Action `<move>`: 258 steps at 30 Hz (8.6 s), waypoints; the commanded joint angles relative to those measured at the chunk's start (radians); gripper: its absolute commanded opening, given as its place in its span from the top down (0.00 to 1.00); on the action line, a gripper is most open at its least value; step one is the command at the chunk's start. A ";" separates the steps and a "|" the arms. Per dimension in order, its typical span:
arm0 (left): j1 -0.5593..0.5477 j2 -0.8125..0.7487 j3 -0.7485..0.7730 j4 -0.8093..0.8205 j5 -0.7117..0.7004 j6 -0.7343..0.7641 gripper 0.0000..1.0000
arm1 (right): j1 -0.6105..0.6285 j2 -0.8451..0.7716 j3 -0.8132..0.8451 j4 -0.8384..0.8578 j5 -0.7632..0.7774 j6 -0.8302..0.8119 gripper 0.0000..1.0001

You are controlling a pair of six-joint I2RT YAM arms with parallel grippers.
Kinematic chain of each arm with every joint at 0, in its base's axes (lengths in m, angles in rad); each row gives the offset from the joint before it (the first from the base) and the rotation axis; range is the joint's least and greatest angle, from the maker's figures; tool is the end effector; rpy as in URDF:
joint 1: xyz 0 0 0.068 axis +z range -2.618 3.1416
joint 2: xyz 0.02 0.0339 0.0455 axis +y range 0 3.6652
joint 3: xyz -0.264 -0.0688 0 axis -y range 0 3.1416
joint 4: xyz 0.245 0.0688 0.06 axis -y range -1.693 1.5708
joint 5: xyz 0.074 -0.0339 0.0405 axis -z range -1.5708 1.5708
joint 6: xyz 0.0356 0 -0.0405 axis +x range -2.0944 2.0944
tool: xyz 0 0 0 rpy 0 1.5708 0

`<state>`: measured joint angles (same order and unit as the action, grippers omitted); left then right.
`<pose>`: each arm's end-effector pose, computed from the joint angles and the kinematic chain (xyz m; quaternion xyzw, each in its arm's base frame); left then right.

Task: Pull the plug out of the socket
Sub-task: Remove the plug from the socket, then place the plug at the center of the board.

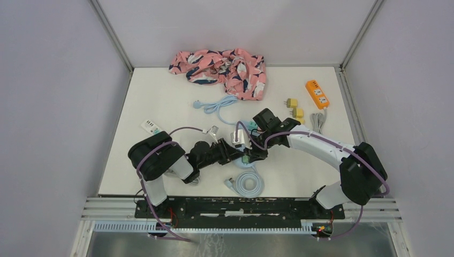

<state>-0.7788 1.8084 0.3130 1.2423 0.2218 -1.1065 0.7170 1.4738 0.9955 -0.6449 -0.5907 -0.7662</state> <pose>0.1836 -0.1922 0.1031 -0.0613 0.7864 -0.5437 0.2867 0.2013 0.2018 0.2234 -0.6777 0.6442 0.2785 0.2192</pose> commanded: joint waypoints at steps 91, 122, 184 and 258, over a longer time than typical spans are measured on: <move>0.007 -0.058 -0.076 0.059 -0.169 0.039 0.97 | -0.062 -0.026 0.081 -0.135 -0.068 -0.065 1.00; 0.007 -0.096 -0.124 0.026 -0.278 0.036 0.97 | -0.020 -0.032 0.080 -0.155 -0.098 -0.087 1.00; 0.008 -0.086 -0.137 -0.061 -0.373 0.021 0.97 | -0.090 -0.095 0.124 -0.311 -0.133 -0.218 1.00; 0.021 -0.011 -0.196 0.339 -0.201 0.125 0.97 | -0.701 -0.082 -0.028 0.378 0.318 0.795 0.86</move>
<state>-0.7582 1.8217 0.1196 1.5204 -0.0166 -1.0664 0.0391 1.3075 0.9211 -0.3397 -0.3477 -0.1444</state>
